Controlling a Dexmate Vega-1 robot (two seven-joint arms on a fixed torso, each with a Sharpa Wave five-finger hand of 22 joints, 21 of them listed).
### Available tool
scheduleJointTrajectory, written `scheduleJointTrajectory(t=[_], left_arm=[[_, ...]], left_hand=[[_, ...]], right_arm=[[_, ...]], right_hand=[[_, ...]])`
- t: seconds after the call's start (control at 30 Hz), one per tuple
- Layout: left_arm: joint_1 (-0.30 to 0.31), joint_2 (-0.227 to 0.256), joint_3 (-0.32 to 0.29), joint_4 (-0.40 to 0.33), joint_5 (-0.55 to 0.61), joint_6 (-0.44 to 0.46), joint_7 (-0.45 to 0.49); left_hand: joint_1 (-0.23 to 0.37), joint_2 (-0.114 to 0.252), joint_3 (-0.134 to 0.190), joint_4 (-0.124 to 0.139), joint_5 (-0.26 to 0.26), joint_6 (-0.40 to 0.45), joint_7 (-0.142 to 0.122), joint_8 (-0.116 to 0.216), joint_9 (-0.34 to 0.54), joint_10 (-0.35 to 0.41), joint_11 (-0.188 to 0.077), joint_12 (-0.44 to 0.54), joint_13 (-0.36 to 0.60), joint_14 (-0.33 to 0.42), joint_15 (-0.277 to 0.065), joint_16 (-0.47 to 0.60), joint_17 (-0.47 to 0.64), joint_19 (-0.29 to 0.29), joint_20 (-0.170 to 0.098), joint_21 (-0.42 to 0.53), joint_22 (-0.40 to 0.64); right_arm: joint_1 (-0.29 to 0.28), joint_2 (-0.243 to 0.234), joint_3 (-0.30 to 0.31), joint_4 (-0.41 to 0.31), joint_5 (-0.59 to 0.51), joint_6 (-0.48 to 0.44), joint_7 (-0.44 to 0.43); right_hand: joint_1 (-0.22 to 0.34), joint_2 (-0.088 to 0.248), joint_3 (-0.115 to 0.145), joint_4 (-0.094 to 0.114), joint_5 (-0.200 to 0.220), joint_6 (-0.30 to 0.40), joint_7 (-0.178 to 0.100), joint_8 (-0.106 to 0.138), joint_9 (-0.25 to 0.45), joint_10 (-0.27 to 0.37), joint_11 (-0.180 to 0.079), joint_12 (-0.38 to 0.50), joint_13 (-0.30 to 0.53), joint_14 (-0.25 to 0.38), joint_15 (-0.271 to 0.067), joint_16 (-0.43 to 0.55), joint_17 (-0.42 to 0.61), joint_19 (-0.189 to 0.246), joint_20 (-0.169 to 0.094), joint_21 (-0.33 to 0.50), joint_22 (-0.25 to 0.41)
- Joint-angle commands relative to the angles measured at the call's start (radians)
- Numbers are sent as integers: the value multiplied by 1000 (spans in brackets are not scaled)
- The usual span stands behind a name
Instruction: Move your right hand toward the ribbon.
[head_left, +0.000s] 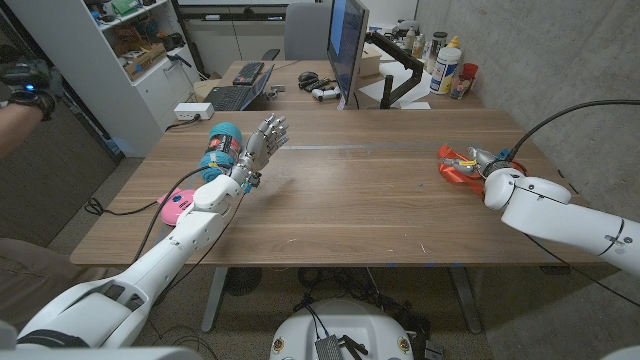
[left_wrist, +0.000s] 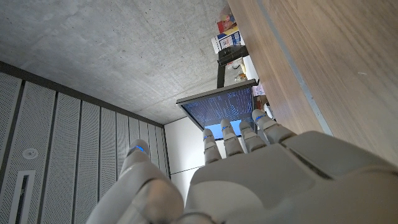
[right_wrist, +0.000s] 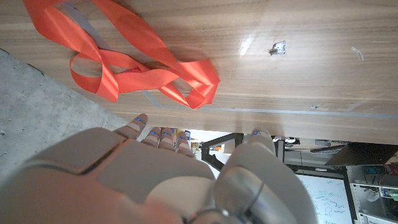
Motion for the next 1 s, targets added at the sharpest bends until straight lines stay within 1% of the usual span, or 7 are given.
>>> scheduleJointTrajectory(t=[0.03, 0.2, 0.43, 0.7, 0.9, 1.0], left_arm=[[2, 6, 2, -4, 4, 6, -1], [6, 8, 1, -10, 4, 9, 4], [11, 11, 3, -20, 2, 17, 4], [16, 14, 6, -32, 7, 19, 7], [17, 16, 10, -41, 11, 23, 9], [19, 19, 11, -49, 14, 28, 11]], left_hand=[[-2, -2, -7, 0, 5, 3, -5, 6, 2, 5, -1, 1, 4, -4, -109, 3, 0, -1, -40, 2, 1], [-2, -2, -7, 0, 5, 3, -6, 5, 2, 6, -1, 2, 4, -4, -109, 3, 0, -1, -39, 2, 1], [-1, -2, -8, -1, 6, 3, -7, 5, 2, 5, -1, 1, 4, -4, -108, 4, 0, 0, -39, 2, 1], [0, -1, -9, -1, 7, 3, -8, 4, 2, 6, -1, 1, 4, -4, -108, 4, 0, 0, -39, 3, 1], [0, -1, -10, -2, 7, 3, -9, 4, 2, 6, -1, 1, 4, -3, -108, 4, 0, 0, -38, 3, 1], [0, -1, -10, -2, 7, 6, -8, 5, 2, 7, -1, 2, 4, 0, -106, 5, 0, 2, -35, 3, 1]], right_arm=[[21, -10, -16, 41, 1, 7, 45], [42, -22, -35, 40, -14, 1, 71], [108, -37, -105, 26, -72, -26, 136], [145, -50, -145, 28, -115, -35, 196], [162, -58, -164, 33, -141, -40, 234], [204, -65, -217, 33, -191, -51, 287]], right_hand=[[-3, -2, -2, -7, 9, -9, 0, 3, 4, -2, -20, 6, 3, -41, -9, 8, 2, 3, 7, 9, 3], [-1, -3, -2, -9, 12, -9, -1, 4, 4, -2, -23, 7, 3, -40, -11, 8, 2, 5, 7, 9, 3], [2, -2, -2, -10, 15, -10, -2, 4, 4, -1, -22, 8, 3, -40, -12, 8, 2, 8, 9, 10, 3], [5, -2, -2, -12, 19, -13, 0, 4, 4, -1, -15, 9, 3, -40, -11, 8, 2, 8, 10, 10, 3], [6, 0, -2, -12, 22, -16, 0, 4, 4, -4, -14, 9, 3, -40, -11, 7, 2, 8, 11, 9, 3], [7, 0, -3, -13, 24, -17, 0, 4, 4, -5, -13, 9, 3, -41, -10, 7, 2, 8, 12, 9, 3]])
